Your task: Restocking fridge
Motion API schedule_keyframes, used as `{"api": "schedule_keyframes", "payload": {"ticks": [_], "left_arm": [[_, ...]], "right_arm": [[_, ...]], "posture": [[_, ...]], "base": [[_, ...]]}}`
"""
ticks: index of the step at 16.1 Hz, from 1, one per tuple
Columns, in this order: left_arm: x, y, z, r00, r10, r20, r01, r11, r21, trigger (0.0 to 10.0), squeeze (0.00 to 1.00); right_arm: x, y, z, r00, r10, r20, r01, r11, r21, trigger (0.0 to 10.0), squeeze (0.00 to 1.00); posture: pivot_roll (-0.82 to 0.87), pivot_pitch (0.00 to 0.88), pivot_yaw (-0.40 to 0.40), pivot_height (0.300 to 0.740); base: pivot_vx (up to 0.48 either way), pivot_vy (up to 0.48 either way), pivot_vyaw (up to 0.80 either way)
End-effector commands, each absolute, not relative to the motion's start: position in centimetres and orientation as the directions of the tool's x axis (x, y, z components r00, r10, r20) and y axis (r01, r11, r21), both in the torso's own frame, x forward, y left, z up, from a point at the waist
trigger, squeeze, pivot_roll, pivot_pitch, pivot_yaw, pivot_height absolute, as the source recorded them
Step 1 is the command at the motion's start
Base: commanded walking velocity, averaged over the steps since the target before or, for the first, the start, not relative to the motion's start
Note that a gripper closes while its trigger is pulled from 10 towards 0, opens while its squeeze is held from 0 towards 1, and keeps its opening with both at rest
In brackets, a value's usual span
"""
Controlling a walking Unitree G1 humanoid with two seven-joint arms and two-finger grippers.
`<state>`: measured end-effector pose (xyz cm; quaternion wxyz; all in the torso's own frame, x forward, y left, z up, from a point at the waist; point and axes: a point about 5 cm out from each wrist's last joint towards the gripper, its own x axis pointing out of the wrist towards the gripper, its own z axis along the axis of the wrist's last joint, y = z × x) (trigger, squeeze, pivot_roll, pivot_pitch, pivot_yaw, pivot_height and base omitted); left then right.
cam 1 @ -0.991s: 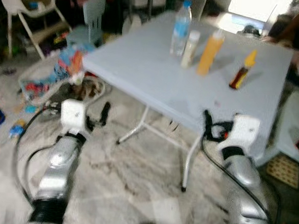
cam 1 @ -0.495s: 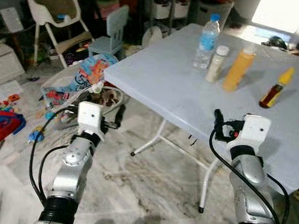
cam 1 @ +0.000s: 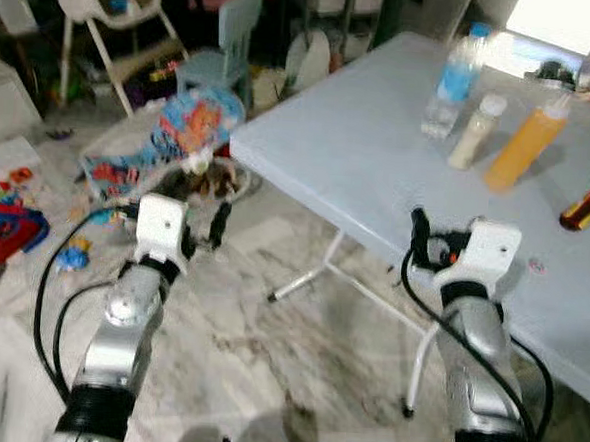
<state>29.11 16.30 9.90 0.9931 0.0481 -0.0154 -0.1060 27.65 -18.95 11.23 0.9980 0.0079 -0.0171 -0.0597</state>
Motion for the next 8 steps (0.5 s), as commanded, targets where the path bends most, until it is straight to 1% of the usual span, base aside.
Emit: {"api": "schedule_keyframes", "payload": {"ticks": [1, 2, 3, 8], "left_arm": [[29.1, 16.4, 9.8, 0.978, -0.207, 0.013, 0.205, 0.973, 0.109, 10.0, 0.0], [29.3, 15.9, 10.3, 0.968, -0.247, 0.038, 0.243, 0.966, 0.09, 10.0, 0.0], [29.4, 15.7, 10.4, 0.966, -0.253, 0.049, 0.248, 0.964, 0.092, 10.0, 0.0], [29.3, 15.3, 10.5, 0.96, -0.274, 0.059, 0.269, 0.96, 0.081, 10.0, 0.0]], "right_arm": [[27.6, -19.3, 11.1, 0.99, -0.136, 0.029, 0.136, 0.991, 0.011, 10.0, 0.0], [27.8, -19.3, 11.2, 0.989, -0.142, 0.028, 0.142, 0.99, 0.008, 10.0, 0.0], [27.8, -19.4, 11.2, 0.988, -0.149, 0.026, 0.149, 0.989, 0.005, 10.0, 0.0], [27.7, -19.5, 11.2, 0.987, -0.155, 0.029, 0.155, 0.988, 0.007, 10.0, 0.0]], "posture": [[0.04, 0.0, -0.019, 0.74], [0.04, 0.0, -0.019, 0.74], [0.04, 0.0, -0.02, 0.74], [0.03, 0.0, -0.019, 0.74]], "base": [[0.0, 0.0, 0.0], [0.0, 0.0, 0.0], [0.0, 0.0, 0.0], [0.291, 0.0, -0.56]]}}
